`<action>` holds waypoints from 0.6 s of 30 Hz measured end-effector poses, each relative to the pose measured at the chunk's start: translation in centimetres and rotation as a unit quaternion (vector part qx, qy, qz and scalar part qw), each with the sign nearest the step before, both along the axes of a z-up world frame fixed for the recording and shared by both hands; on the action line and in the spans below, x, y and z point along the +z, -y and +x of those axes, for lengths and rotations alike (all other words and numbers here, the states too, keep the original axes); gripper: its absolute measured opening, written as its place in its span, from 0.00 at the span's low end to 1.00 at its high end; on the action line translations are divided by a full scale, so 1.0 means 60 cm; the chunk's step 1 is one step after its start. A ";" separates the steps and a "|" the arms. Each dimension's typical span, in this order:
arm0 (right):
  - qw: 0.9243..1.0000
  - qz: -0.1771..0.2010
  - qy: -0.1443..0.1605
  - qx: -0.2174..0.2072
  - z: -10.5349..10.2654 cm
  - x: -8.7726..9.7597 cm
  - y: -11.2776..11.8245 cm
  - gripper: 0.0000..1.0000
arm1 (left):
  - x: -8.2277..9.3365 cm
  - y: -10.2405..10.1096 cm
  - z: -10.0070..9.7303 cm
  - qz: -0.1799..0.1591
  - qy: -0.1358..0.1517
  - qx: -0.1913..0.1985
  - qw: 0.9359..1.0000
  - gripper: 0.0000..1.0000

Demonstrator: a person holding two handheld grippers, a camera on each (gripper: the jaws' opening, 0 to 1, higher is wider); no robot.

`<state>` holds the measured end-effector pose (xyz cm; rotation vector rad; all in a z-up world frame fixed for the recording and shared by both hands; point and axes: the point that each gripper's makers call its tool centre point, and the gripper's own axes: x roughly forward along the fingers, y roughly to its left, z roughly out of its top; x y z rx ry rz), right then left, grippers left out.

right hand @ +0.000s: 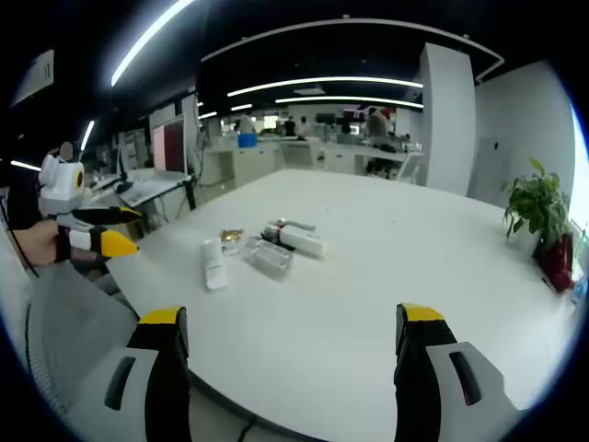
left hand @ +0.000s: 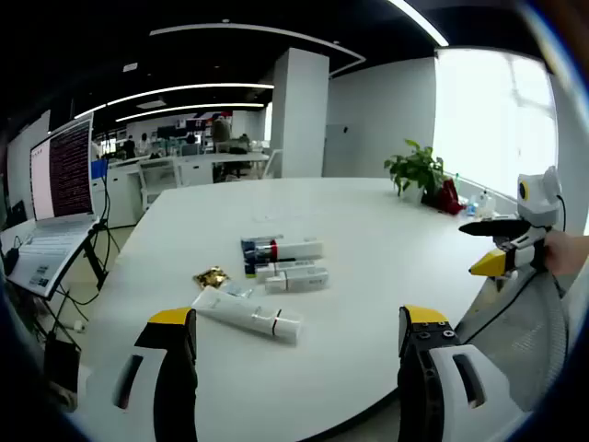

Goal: Arrange the skincare products in the storage area until every visible bottle or jar stands upright without overlapping.

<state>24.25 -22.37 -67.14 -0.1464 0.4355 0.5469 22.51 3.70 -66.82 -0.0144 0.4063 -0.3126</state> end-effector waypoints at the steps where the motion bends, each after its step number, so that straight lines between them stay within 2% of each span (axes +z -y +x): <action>1: 1.000 0.000 0.000 0.000 0.000 0.000 0.000 0.93 | 0.000 0.000 0.000 0.000 0.000 0.000 1.000 0.82; 18: 1.000 0.000 -0.001 0.008 -0.002 -0.001 -0.003 0.93 | 0.000 0.003 -0.001 0.004 0.000 0.001 1.000 0.82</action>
